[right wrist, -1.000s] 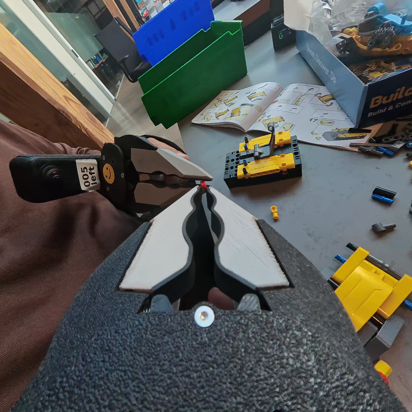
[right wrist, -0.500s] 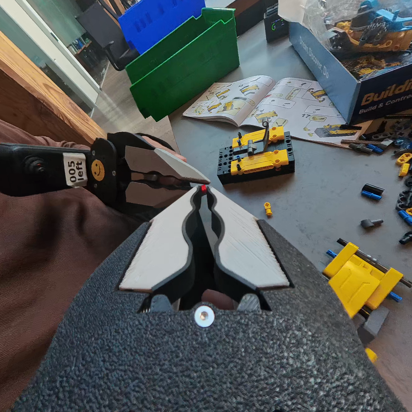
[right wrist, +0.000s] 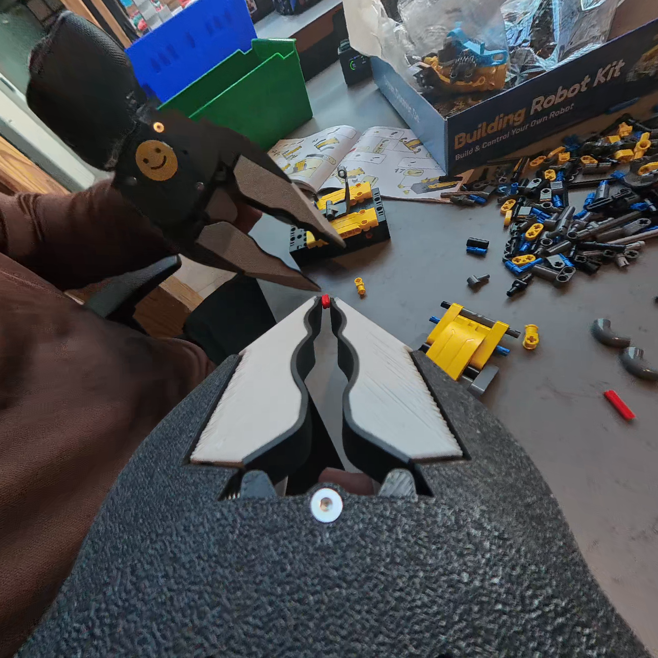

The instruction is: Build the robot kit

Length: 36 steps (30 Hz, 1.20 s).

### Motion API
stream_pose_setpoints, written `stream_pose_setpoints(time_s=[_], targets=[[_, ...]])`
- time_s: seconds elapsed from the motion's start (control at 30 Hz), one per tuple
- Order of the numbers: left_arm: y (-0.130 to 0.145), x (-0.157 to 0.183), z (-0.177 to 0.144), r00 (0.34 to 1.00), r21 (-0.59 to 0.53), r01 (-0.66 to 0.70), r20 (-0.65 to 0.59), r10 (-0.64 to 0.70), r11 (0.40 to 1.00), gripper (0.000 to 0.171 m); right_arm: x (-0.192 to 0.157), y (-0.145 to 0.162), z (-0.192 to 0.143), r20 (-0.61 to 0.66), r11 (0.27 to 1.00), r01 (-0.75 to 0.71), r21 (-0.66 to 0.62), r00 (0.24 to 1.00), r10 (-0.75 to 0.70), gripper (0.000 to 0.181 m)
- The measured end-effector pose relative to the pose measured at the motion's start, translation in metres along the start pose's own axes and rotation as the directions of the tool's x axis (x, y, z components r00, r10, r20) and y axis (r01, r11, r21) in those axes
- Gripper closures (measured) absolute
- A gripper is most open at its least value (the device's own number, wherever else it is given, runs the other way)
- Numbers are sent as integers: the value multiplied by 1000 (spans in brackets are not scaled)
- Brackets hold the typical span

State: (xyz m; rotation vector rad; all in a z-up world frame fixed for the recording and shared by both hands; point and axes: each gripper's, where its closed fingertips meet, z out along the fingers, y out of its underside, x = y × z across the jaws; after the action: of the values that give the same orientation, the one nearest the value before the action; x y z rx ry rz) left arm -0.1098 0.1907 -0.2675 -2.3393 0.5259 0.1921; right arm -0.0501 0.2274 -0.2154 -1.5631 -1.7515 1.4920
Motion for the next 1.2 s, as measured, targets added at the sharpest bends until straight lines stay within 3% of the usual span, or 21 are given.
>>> stream_pose_setpoints(time_s=[0.07, 0.13, 0.3, 0.5, 0.63, 0.97, 1.2], targets=[[7, -9, 3, 985, -94, -172, -23, 171, 981, 138, -3, -1, -2, 14, 1000, 8, 14, 1000, -9, 176], [19, -9, 9, 961, -197, -265, -131, 242, 944, 136, -5, -1, -3, 24, 1000, 16, 19, 1000, -16, 176], [10, -9, 22, 937, -226, -291, -264, 229, 930, 142, -8, -1, -6, 12, 998, 60, 16, 998, -60, 176], [20, -7, 34, 924, -295, -334, -289, 250, 895, 152, -9, -2, -9, 18, 998, 62, 28, 998, -62, 177], [21, 0, 32, 928, -298, -321, -287, 237, 899, 167, -7, -3, -9, 24, 998, 54, 30, 998, -55, 177], [18, 29, 24, 974, -266, -78, -224, 17, 961, 167, -6, 9, 2, 19, 997, 69, -27, 997, -69, 176], [13, 46, 21, 971, -215, -65, -239, 12, 974, 167, -3, 12, 6, 17, 998, 57, -38, 998, -57, 176]])
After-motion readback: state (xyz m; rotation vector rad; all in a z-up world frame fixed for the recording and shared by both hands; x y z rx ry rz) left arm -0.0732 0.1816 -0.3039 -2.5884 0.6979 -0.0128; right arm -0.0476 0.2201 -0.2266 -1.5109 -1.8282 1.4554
